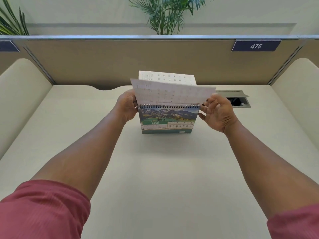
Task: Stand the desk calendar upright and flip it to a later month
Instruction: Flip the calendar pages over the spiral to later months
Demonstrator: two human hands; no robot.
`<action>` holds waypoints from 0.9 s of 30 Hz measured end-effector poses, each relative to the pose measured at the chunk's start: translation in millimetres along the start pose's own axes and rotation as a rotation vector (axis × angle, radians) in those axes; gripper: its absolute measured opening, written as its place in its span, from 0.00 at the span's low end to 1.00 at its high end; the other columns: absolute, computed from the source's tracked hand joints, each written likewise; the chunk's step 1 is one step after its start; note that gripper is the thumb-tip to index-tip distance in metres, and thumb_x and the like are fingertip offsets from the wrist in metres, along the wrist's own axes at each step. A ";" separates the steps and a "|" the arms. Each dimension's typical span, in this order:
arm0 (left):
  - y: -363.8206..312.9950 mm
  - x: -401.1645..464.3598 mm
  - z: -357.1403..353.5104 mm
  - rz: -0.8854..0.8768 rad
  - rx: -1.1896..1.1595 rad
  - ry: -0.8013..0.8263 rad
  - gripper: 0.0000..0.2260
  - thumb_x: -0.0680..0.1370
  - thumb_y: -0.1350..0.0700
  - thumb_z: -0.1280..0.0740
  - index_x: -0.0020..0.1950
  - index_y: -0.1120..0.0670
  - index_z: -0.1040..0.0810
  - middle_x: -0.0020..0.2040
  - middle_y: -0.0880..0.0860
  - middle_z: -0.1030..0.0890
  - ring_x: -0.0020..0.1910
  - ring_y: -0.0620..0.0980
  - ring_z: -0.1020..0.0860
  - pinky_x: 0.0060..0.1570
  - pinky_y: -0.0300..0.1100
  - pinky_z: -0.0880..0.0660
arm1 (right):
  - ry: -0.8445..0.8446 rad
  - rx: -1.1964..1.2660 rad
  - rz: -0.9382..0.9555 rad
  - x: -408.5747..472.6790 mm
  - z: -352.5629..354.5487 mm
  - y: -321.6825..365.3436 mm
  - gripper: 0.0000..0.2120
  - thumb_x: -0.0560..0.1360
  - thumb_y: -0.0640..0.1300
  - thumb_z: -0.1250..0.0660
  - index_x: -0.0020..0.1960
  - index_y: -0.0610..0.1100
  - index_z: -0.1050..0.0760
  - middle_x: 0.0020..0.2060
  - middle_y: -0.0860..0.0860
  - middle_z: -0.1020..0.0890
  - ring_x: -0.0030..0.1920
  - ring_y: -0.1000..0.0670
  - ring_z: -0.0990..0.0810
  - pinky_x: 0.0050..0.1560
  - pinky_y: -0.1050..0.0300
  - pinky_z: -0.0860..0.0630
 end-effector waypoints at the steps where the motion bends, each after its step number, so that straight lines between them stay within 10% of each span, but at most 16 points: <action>1: 1.5 1.1 -0.6 0.007 0.012 0.010 0.13 0.77 0.62 0.36 0.60 0.57 0.17 0.51 0.54 0.13 0.50 0.55 0.17 0.47 0.46 0.24 | -0.015 0.007 -0.018 1.0 2.5 -2.8 0.14 0.76 0.59 0.35 0.40 0.50 0.21 0.52 0.52 0.12 0.57 0.49 0.19 0.57 0.49 0.33; 4: 8.9 3.8 3.7 0.051 -0.021 -0.028 0.15 0.82 0.60 0.35 0.67 0.63 0.23 0.62 0.62 0.15 0.57 0.60 0.15 0.57 0.52 0.19 | -0.016 -0.105 -0.048 5.3 3.4 -13.7 0.14 0.74 0.55 0.28 0.46 0.44 0.18 0.60 0.45 0.14 0.56 0.45 0.17 0.54 0.49 0.22; 8: 13.3 8.4 16.4 0.013 0.102 -0.133 0.12 0.81 0.64 0.32 0.62 0.55 0.26 0.56 0.59 0.16 0.39 0.51 0.16 0.34 0.42 0.20 | -0.032 -0.215 0.042 11.1 8.6 -20.9 0.04 0.78 0.38 0.28 0.51 0.46 0.17 0.51 0.48 0.12 0.51 0.46 0.13 0.49 0.49 0.16; 14: 21.2 14.0 23.3 -0.027 0.372 -0.171 0.04 0.80 0.55 0.29 0.48 0.53 0.21 0.43 0.52 0.19 0.40 0.49 0.25 0.33 0.37 0.28 | -0.076 -0.279 0.113 19.5 9.8 -20.8 0.14 0.79 0.28 0.32 0.50 0.46 0.17 0.56 0.45 0.16 0.59 0.42 0.17 0.50 0.52 0.16; 27: 31.9 1.8 21.3 0.020 0.611 -0.125 0.32 0.78 0.26 0.46 0.48 0.55 0.24 0.44 0.50 0.18 0.45 0.53 0.23 0.49 0.51 0.26 | -0.205 -0.344 0.160 14.6 6.6 -21.4 0.13 0.80 0.32 0.32 0.54 0.49 0.20 0.61 0.42 0.20 0.61 0.41 0.18 0.45 0.48 0.14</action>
Point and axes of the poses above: each hand's wrist, its own x-axis towards the middle knuckle, its own z-axis out of the back of the hand, y = z × x, the point moved 10 cm from there along x, towards the middle knuckle
